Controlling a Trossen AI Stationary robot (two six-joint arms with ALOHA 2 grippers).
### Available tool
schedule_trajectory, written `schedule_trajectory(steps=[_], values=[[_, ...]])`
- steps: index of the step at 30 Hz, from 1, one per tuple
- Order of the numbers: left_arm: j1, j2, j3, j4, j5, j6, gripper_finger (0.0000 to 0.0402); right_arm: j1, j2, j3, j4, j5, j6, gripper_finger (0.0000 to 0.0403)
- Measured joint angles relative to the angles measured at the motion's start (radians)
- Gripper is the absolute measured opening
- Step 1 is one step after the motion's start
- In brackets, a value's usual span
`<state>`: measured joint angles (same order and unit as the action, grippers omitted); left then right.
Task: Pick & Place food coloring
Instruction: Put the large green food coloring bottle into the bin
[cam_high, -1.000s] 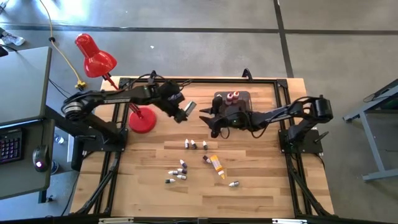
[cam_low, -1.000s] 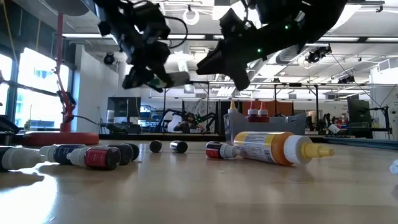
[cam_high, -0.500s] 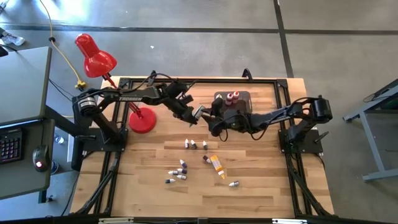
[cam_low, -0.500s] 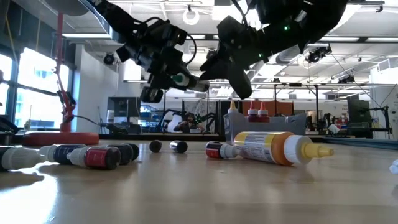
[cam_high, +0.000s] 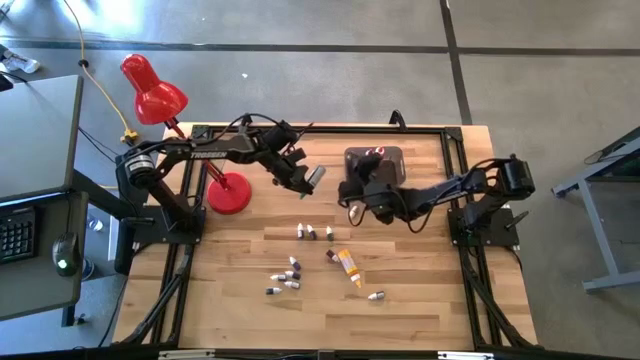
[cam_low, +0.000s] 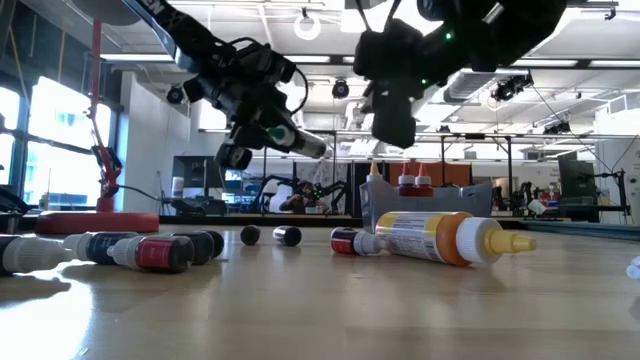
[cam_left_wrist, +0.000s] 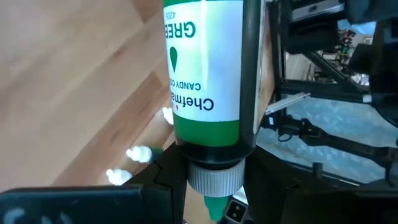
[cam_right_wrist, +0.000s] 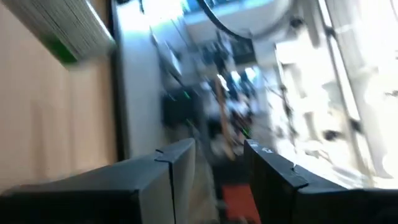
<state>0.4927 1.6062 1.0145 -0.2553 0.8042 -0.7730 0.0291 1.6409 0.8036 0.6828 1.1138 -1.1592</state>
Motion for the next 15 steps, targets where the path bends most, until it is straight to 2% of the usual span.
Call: schedule_trajectory(steps=[3,8,15], values=[[-0.002,0.0,0.0,0.03,-0.051,0.044,0.0115,0.007,0.0,0.0,0.001,0.073,-0.032,0.0131],[-0.023,-0.001,0.0,0.081,-0.118,0.056,0.0115,0.007,0.0,0.0,-0.005,0.081,-0.031,0.0131],[-0.037,-0.001,-0.002,-0.023,-0.258,0.249,0.0115,0.007,0.0,0.0,-0.006,0.081,-0.029,0.0131]])
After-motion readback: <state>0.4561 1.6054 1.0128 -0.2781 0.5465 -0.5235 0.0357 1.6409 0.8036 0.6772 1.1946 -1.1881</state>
